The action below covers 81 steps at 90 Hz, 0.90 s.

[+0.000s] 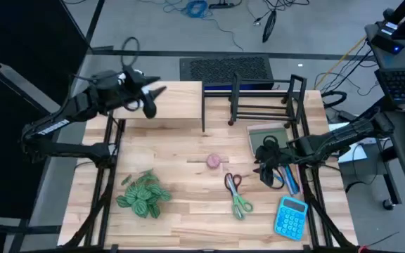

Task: Stock shelves
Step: Put the blue pen into the white pen holder

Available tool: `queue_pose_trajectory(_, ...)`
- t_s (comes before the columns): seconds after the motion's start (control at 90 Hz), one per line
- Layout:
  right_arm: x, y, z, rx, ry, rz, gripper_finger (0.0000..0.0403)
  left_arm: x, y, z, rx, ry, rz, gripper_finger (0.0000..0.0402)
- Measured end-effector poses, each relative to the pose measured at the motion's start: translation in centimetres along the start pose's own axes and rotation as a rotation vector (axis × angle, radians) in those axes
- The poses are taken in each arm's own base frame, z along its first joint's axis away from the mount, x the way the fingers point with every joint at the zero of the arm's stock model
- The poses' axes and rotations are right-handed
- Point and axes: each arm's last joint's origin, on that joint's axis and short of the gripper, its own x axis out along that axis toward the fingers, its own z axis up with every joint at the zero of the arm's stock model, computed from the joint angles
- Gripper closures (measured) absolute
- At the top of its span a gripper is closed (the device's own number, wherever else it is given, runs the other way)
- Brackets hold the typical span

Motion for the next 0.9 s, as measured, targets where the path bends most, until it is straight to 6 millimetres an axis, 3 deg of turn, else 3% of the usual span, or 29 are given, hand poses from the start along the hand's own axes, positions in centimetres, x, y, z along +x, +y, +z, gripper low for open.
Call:
queue_pose_trajectory(0.378, 0.0, 0.5, -1.5, 0.024, 0.05, -0.093, 0.0234, 3.1, -2.4, -1.1, 0.033, 0.09, -0.081, 0.0223)
queue_pose_trajectory(0.9, -0.1, -0.2, -2.3, 0.112, 0.122, -0.178, 0.0234, 3.6, -2.5, -1.2, 0.032, 0.1, -0.082, 0.0223)
